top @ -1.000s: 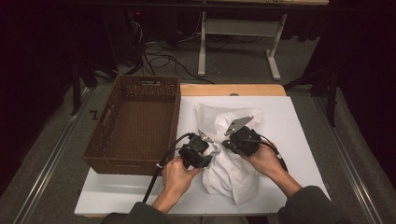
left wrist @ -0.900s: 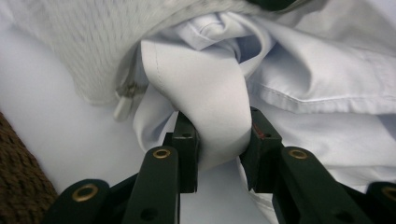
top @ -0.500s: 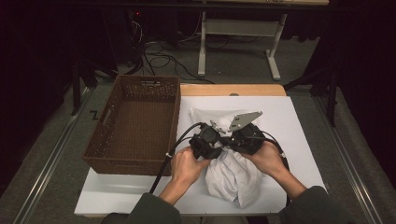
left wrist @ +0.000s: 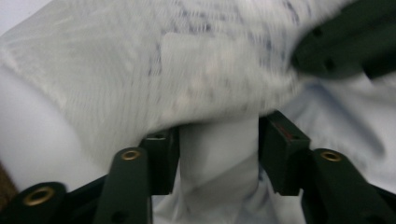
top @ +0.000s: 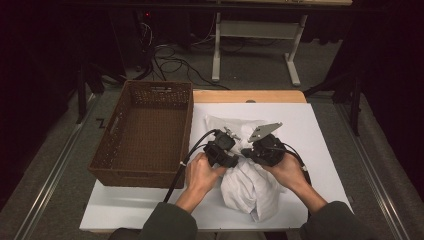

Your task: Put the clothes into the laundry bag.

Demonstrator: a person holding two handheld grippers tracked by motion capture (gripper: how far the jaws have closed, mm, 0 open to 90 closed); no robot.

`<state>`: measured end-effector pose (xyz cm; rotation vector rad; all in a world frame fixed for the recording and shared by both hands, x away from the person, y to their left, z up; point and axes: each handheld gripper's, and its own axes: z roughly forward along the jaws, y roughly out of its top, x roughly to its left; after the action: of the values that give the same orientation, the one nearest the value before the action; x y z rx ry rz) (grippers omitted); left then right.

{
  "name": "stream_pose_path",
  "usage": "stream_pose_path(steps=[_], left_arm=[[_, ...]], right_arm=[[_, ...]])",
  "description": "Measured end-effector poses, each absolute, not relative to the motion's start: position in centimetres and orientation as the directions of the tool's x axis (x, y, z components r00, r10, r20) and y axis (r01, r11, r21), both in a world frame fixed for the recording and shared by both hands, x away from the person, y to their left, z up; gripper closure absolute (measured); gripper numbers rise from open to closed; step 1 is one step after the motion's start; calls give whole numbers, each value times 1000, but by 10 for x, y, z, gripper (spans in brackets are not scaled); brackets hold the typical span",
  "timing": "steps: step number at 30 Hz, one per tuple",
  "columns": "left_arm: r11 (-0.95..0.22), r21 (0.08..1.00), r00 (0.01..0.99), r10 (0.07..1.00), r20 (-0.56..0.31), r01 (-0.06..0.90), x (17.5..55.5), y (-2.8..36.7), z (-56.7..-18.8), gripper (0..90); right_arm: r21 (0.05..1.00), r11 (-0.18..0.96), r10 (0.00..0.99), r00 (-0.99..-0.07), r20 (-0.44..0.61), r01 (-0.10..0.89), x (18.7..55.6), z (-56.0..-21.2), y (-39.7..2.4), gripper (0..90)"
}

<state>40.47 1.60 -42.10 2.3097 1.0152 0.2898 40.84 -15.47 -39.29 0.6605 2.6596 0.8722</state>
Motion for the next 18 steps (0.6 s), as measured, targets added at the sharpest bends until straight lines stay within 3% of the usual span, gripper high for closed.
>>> stream_pose_path(steps=[9, 15, 18], left_arm=[[-520, 570, 662, 747, -58, 637, 392, 39, -436, 437], [-507, 602, 679, 729, -83, 617, 397, 36, -442, 630], [-519, 604, 694, 716, -79, 605, 394, 36, -440, 719]], right_arm=[[603, 721, 507, -853, -121, 342, 411, -396, -151, 876], [618, 707, 491, -868, -79, 344, 408, -393, -153, 654], [614, 712, 498, -862, -99, 341, 405, -395, -155, 678]])
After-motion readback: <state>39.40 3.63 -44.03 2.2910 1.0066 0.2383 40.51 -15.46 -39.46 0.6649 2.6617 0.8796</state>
